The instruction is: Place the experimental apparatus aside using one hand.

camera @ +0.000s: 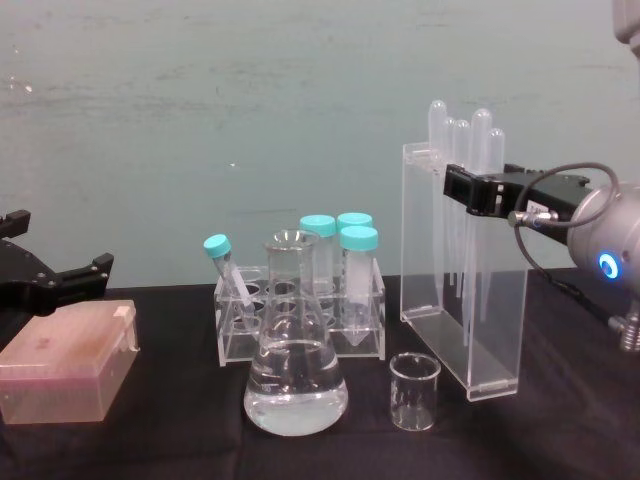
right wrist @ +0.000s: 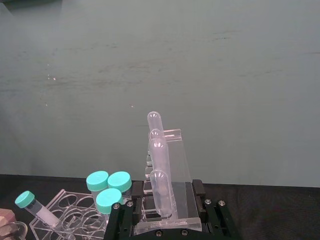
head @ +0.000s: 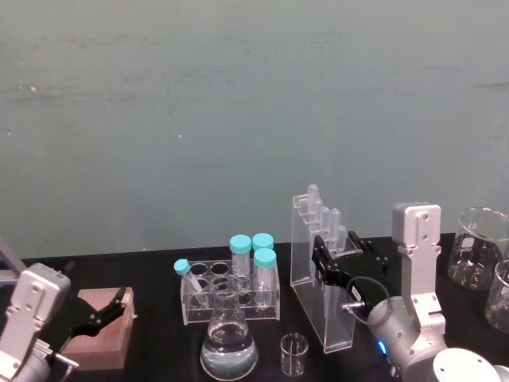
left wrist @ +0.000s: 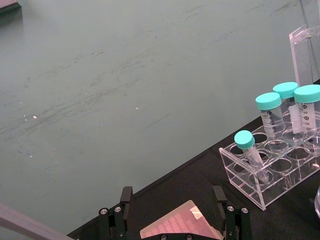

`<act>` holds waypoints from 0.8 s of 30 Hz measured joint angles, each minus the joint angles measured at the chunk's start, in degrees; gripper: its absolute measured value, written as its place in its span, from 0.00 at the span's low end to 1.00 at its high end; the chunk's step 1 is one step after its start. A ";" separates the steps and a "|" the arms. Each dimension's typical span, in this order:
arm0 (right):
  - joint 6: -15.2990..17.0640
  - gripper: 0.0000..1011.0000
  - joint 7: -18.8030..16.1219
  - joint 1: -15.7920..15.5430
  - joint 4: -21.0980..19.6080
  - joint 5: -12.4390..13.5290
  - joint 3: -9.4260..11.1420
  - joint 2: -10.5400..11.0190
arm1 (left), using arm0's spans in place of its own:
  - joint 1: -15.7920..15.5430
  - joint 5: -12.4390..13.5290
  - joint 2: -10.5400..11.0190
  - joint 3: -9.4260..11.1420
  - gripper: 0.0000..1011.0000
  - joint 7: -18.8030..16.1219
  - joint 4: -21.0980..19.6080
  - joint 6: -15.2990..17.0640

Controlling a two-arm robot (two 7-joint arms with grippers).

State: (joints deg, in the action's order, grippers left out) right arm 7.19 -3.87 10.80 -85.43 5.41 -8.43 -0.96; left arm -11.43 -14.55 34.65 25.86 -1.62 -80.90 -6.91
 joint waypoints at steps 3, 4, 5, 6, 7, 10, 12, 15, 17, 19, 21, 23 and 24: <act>0.00 0.59 0.00 0.01 0.00 0.00 0.00 0.00 | 0.00 0.00 0.00 0.00 0.99 0.00 0.00 0.00; 0.00 0.59 0.00 0.01 0.00 0.00 0.00 0.00 | 0.00 0.01 0.00 0.00 0.99 0.00 0.00 0.00; 0.00 0.59 0.00 0.00 0.00 0.00 0.00 0.00 | 0.00 0.00 0.00 0.00 0.99 0.00 0.00 0.00; 0.00 0.59 0.00 0.00 0.00 0.00 0.00 0.00 | 0.00 0.00 0.00 0.00 0.99 0.00 0.00 0.01; 0.00 0.59 0.00 0.00 0.00 0.00 0.00 0.00 | 0.00 0.00 0.00 0.00 0.99 0.00 0.00 0.00; 0.21 0.59 0.06 0.03 -0.06 -0.23 -0.08 0.05 | 0.00 0.00 0.00 0.00 0.99 0.00 0.00 0.00; 0.28 0.59 0.11 0.03 -0.11 -0.32 -0.11 0.07 | 0.00 0.00 0.00 0.00 0.99 0.00 0.00 0.01; 0.25 0.59 0.23 0.09 -0.14 -0.51 -0.13 0.11 | 0.00 0.00 0.00 0.00 0.99 0.00 0.00 0.00; 0.14 0.59 0.32 0.14 -0.14 -0.64 -0.13 0.13 | 0.00 0.00 0.00 0.00 0.99 0.00 0.00 0.00; 0.05 0.59 0.38 0.15 -0.14 -0.69 -0.12 0.13 | 0.00 0.01 0.00 0.00 0.99 0.00 0.00 0.00; -0.12 0.59 0.47 0.17 -0.14 -0.72 -0.05 0.12 | 0.00 0.00 0.00 0.00 0.99 0.00 0.00 0.00; -0.22 0.59 0.54 0.18 -0.14 -0.73 0.02 0.07 | 0.00 0.00 0.00 0.00 0.99 0.00 0.00 0.00; -0.32 0.59 0.60 0.18 -0.14 -0.74 0.11 0.01 | 0.00 0.00 0.00 0.00 0.99 0.00 0.00 0.00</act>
State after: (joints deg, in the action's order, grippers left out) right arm 6.87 -3.27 10.98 -85.57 4.67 -8.33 -0.95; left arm -11.43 -14.55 34.64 25.86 -1.62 -80.90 -6.91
